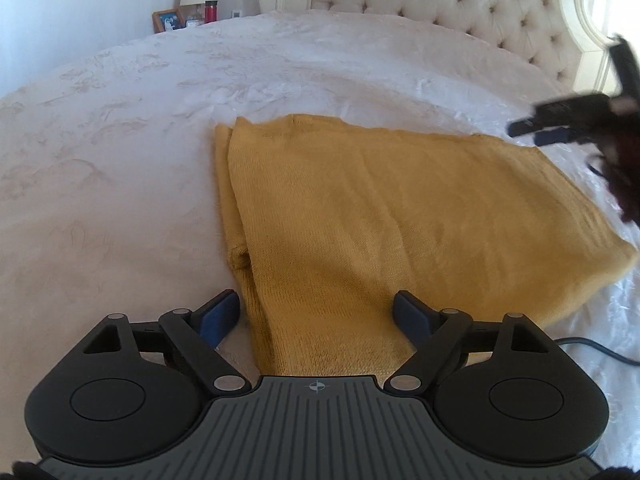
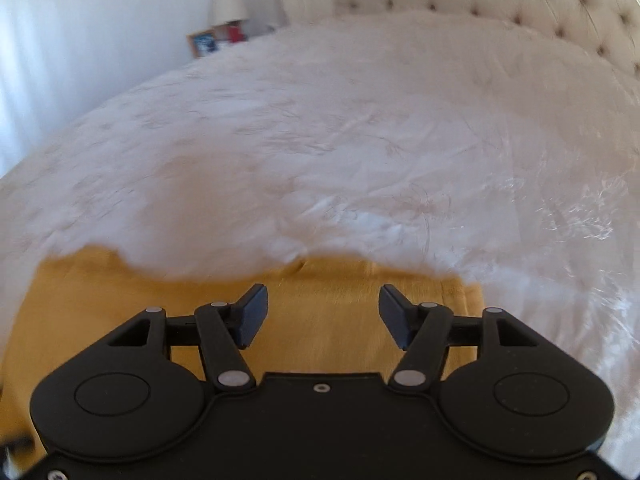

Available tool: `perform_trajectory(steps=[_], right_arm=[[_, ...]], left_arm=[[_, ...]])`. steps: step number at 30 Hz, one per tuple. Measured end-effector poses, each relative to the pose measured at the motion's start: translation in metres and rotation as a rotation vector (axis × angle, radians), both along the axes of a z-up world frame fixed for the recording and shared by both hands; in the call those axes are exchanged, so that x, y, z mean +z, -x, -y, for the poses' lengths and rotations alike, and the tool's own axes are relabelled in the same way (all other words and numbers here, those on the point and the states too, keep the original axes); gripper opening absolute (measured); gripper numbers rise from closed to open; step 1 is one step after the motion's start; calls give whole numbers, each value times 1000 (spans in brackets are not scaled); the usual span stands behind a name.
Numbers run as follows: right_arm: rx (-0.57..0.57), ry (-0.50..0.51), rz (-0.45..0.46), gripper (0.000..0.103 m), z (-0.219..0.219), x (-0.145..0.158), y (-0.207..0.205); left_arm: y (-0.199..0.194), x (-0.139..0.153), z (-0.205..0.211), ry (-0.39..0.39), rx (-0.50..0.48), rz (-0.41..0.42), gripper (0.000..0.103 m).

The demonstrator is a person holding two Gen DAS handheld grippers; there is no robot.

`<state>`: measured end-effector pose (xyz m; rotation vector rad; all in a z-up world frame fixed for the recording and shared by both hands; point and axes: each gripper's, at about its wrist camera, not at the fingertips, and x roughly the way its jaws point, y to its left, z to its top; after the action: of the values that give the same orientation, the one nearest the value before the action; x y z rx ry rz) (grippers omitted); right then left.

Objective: Fold small clothes
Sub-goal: 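Open both tools to release the folded sweater and withdraw them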

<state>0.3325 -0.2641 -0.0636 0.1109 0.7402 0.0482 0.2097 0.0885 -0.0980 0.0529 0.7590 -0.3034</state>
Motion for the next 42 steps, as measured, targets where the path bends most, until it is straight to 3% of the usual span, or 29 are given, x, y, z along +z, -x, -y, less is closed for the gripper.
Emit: perform_trajectory(steps=[5, 10, 16, 20, 23, 27, 32, 36, 42], right_arm=[[100, 39, -4, 66, -10, -12, 66], [121, 97, -47, 71, -8, -42, 131], [34, 5, 21, 73, 15, -37, 175], [-34, -52, 80, 90, 29, -35, 197], [-68, -95, 54, 97, 41, -45, 203], [-68, -132, 32, 102, 47, -58, 209], [-50, -63, -1, 103, 36, -60, 204], [-51, -18, -10, 103, 30, -61, 206], [-56, -23, -21, 103, 31, -61, 205]], left_arm=[[11, 17, 10, -21, -48, 68, 84], [20, -9, 18, -117, -113, 9, 85], [20, 4, 8, -75, -29, -25, 85], [35, 28, 27, -16, -5, 38, 86], [38, 35, 54, 16, -23, 47, 86], [30, 33, 96, -9, -59, 54, 86], [18, 13, 135, -36, -59, 31, 86], [18, -9, 147, -90, -33, -17, 87], [22, -22, 152, -130, -13, 12, 96]])
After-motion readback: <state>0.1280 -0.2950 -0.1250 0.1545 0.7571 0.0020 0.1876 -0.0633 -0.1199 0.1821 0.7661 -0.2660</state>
